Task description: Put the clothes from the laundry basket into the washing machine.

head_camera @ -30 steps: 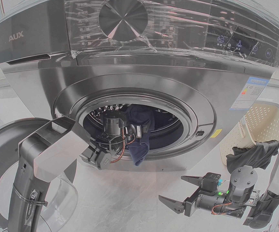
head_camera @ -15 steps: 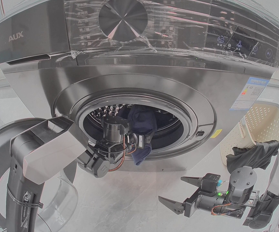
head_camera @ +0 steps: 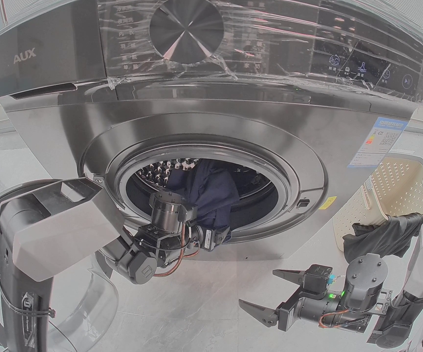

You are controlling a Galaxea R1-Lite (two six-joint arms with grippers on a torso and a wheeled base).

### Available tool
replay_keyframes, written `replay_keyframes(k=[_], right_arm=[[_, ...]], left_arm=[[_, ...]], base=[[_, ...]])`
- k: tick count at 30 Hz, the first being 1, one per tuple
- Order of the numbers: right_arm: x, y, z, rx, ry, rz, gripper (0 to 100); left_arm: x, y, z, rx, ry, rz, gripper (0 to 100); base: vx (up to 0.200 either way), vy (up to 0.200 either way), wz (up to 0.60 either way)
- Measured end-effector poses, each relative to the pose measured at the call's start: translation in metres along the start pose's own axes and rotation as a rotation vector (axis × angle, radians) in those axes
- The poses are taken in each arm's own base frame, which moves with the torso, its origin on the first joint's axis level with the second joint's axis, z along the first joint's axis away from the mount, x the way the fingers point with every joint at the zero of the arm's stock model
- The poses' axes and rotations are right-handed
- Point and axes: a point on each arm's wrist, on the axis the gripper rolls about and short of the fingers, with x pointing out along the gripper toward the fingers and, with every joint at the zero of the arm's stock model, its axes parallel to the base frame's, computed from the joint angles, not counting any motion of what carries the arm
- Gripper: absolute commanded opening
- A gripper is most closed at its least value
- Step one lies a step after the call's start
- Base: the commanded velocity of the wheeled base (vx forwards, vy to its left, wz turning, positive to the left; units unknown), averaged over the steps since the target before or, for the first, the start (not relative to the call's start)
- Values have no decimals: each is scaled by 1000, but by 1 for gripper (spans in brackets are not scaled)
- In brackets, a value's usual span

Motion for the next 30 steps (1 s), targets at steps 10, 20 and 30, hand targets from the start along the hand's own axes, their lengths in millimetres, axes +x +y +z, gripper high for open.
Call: replay_keyframes(k=[10, 20, 30], right_arm=[[0, 1, 0, -1, 2, 3, 100], [0, 1, 0, -1, 2, 3, 100], [0, 1, 0, -1, 2, 3, 100]], left_arm=[[6, 1, 3, -11, -48, 1, 0], [27, 4, 45, -58, -333, 28, 0], [51, 14, 82, -95, -595, 52, 0]], base=[[0, 0, 0], [0, 0, 0], [0, 0, 0]])
